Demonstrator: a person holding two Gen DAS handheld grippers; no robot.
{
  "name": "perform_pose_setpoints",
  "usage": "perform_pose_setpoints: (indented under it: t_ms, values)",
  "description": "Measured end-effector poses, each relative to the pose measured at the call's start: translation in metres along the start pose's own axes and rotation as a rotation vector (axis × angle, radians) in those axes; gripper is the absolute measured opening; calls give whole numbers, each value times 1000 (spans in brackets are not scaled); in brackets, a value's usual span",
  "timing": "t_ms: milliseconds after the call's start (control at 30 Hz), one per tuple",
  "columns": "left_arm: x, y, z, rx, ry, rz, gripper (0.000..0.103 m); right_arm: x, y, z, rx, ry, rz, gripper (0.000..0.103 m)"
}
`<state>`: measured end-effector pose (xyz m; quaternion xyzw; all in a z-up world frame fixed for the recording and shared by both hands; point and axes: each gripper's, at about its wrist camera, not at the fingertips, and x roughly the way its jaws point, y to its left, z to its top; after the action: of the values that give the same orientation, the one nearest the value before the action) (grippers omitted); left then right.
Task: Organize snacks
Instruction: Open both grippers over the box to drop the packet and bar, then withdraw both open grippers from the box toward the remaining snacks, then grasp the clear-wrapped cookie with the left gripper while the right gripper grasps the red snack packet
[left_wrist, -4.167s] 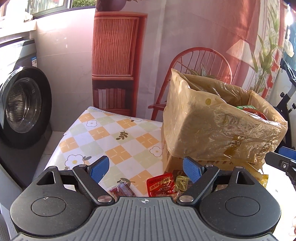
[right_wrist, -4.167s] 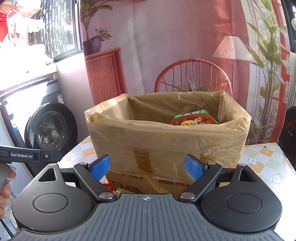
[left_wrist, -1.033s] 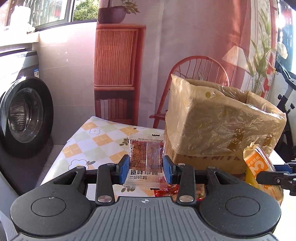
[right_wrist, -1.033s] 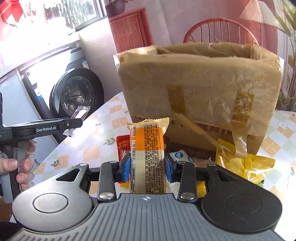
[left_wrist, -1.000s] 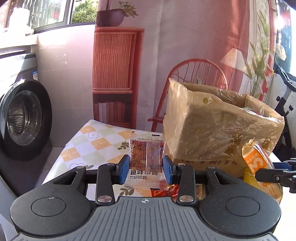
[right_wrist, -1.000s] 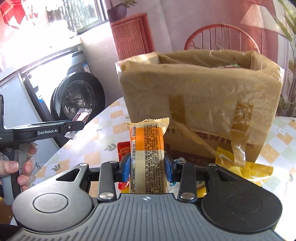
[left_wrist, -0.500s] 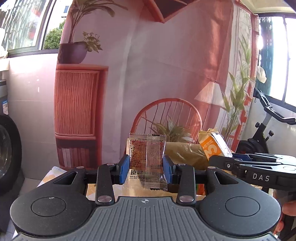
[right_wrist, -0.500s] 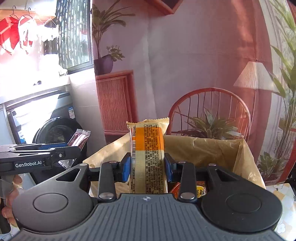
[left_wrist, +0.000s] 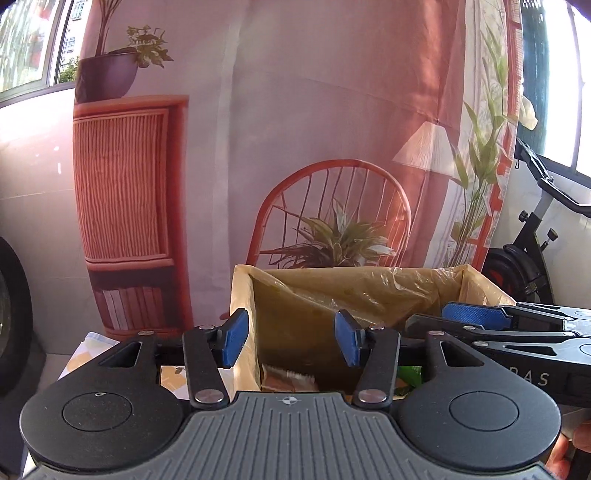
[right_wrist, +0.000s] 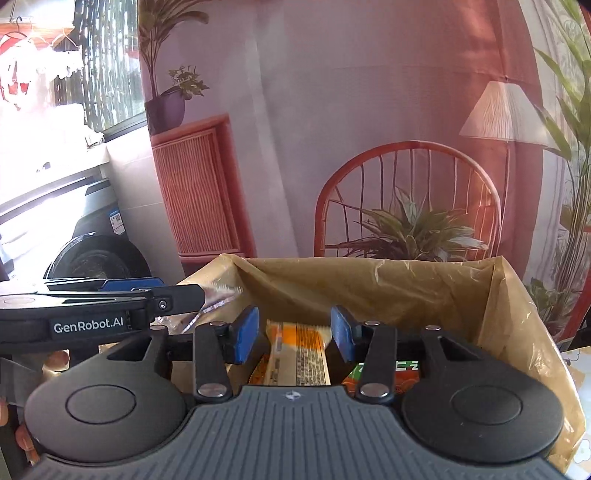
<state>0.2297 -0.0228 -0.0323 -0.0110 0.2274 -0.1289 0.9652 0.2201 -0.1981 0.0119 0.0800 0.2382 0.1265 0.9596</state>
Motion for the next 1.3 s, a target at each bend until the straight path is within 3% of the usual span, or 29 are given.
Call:
perform_pose_setpoints:
  t_ms: [333, 667, 1000, 1200, 1300]
  values:
    - [-58, 37, -10, -15, 9, -36, 54, -47, 19, -11, 43, -32, 44, 51]
    - [-95, 80, -73, -19, 138, 31, 54, -68, 52, -66, 78, 8, 51, 51]
    - [-89, 93, -127, -18, 227, 55, 54, -31, 87, -138, 17, 248, 95, 51]
    - [-81, 92, -136, -21, 240, 54, 54, 0, 96, -164, -16, 397, 111, 52]
    - [-79, 91, -140, -27, 240, 57, 54, 9, 101, -174, -32, 444, 116, 59]
